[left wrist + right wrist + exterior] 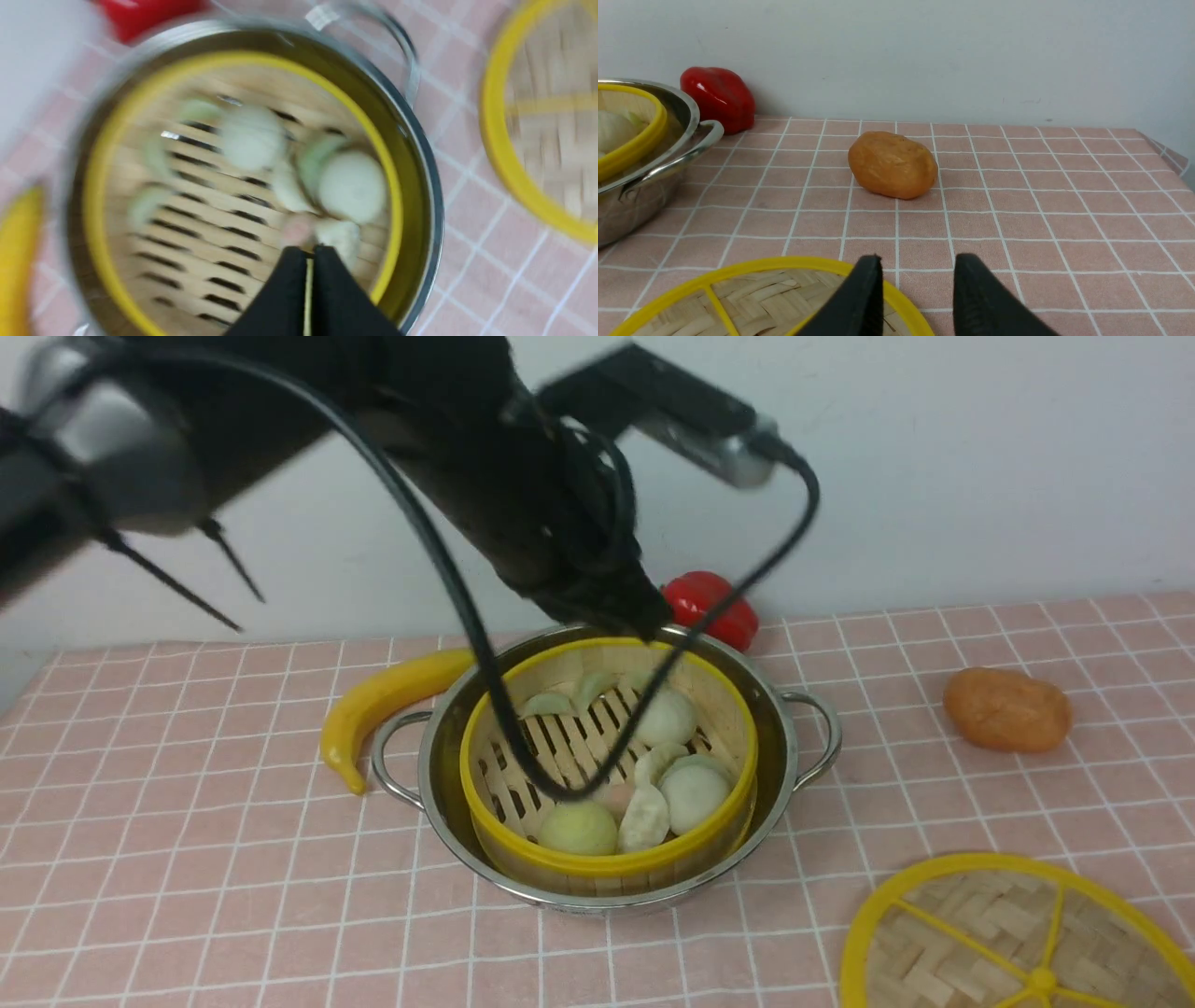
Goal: Place the steamer in the pot on the pink tablecloth, and put the lid on the steamer.
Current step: 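Move the gripper down to the bamboo steamer lid and grasp its center knob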
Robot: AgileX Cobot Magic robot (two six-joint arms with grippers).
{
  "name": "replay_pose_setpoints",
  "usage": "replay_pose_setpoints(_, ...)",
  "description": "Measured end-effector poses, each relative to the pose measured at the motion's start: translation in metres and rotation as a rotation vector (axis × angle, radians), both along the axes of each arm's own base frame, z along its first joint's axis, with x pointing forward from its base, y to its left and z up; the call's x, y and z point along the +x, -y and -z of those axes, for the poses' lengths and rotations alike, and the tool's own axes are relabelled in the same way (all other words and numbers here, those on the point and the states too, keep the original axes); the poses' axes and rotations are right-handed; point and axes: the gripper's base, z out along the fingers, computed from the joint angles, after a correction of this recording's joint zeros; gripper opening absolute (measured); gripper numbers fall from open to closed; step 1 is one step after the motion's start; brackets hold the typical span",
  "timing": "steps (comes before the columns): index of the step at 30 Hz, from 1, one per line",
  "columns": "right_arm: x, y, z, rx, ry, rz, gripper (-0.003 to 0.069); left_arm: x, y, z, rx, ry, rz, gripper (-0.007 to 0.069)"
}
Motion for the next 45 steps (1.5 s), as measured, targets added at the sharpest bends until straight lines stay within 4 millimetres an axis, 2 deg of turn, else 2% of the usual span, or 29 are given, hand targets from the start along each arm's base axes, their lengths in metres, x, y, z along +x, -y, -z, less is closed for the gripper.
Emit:
replay_pose_setpoints(1,0.0,0.0,0.0,0.0,0.0,0.0,0.024,-0.001,-0.001,-0.002,-0.004,0.005,-0.005,-0.0011)
replay_pose_setpoints(2,0.0,0.0,0.0,0.0,0.0,0.0,0.024,-0.008,-0.009,-0.019,-0.054,0.027,-0.031,-0.0023)
replay_pose_setpoints(3,0.0,0.0,0.0,0.0,0.0,0.0,0.024,-0.01,-0.011,-0.022,-0.065,0.034,-0.035,-0.0023)
replay_pose_setpoints(5,0.0,0.0,0.0,-0.001,0.0,0.0,0.024,-0.02,-0.018,-0.043,-0.12,0.093,-0.048,-0.0023)
replay_pose_setpoints(8,0.0,0.0,0.0,-0.001,0.0,0.0,0.024,-0.023,-0.02,-0.057,-0.162,0.184,-0.047,-0.0023)
replay_pose_setpoints(13,0.0,0.0,0.0,-0.001,0.0,0.0,0.024,-0.019,-0.019,-0.068,-0.212,0.291,-0.052,-0.0021)
replay_pose_setpoints(17,0.0,0.0,0.0,-0.001,0.0,0.0,0.024,-0.017,-0.022,-0.062,-0.182,0.304,-0.057,-0.0018)
replay_pose_setpoints(19,0.0,0.0,0.0,-0.001,0.0,0.0,0.024,-0.02,-0.036,-0.05,-0.136,0.339,-0.085,-0.0011)
replay_pose_setpoints(21,0.0,0.0,0.0,-0.001,0.0,0.0,0.024,-0.037,-0.058,-0.038,-0.112,0.375,-0.123,-0.0007)
replay_pose_setpoints(22,0.0,0.0,0.0,-0.001,0.0,0.0,0.024,-0.039,-0.061,-0.038,-0.115,0.389,-0.128,-0.0006)
replay_pose_setpoints(23,0.0,0.0,0.0,-0.001,0.0,0.0,0.024,-0.049,-0.071,-0.033,-0.113,0.401,-0.146,-0.0002)
replay_pose_setpoints(25,0.0,0.0,0.0,-0.001,0.0,0.0,0.024,-0.089,-0.107,-0.019,-0.137,0.487,-0.225,0.0001)
replay_pose_setpoints(26,0.0,0.0,0.0,-0.001,0.0,0.0,0.024,-0.101,-0.12,-0.014,-0.149,0.519,-0.266,0.0001)
replay_pose_setpoints(27,0.0,0.0,0.0,-0.001,0.0,0.0,0.024,-0.109,-0.124,-0.017,-0.166,0.55,-0.277,0.0001)
replay_pose_setpoints(28,0.0,0.0,0.0,-0.001,0.0,0.0,0.024,-0.135,-0.147,0.002,-0.188,0.6,-0.365,0.0006)
replay_pose_setpoints(29,0.0,0.0,0.0,-0.001,0.0,0.0,0.024,-0.142,-0.15,0.001,-0.205,0.631,-0.378,0.0006)
replay_pose_setpoints(30,0.0,0.0,0.0,-0.001,0.0,0.0,0.024,-0.166,-0.168,0.027,-0.216,0.674,-0.476,0.0012)
replay_pose_setpoints(31,0.0,0.0,0.0,-0.001,0.0,0.0,0.024,-0.179,-0.177,0.042,-0.219,0.7,-0.528,0.0012)
replay_pose_setpoints(32,0.0,0.0,0.0,-0.001,0.0,0.0,0.024,-0.182,-0.177,0.045,-0.222,0.702,-0.53,0.0012)
replay_pose_setpoints(33,0.0,0.0,0.0,-0.001,0.0,0.0,0.024,-0.199,-0.187,0.073,-0.209,0.717,-0.606,0.0012)
replay_pose_setpoints(34,0.0,0.0,0.0,-0.001,0.0,0.0,0.024,-0.209,-0.192,0.09,-0.196,0.717,-0.65,0.0012)
replay_pose_setpoints(35,0.0,0.0,0.0,-0.001,0.0,0.0,0.024,-0.215,-0.195,0.1,-0.187,0.719,-0.681,0.0015)
replay_pose_setpoints(37,0.0,0.0,0.0,-0.001,0.0,0.0,0.024,-0.232,-0.2,0.133,-0.18,0.721,-0.755,0.0022)
replay_pose_setpoints(41,0.0,0.0,0.0,-0.001,0.0,0.0,0.024,-0.249,-0.201,0.169,-0.214,0.754,-0.815,0.0033)
replay_pose_setpoints(45,0.0,0.0,0.0,-0.001,0.0,0.0,0.024,-0.257,-0.199,0.184,-0.234,0.768,-0.821,0.0036)
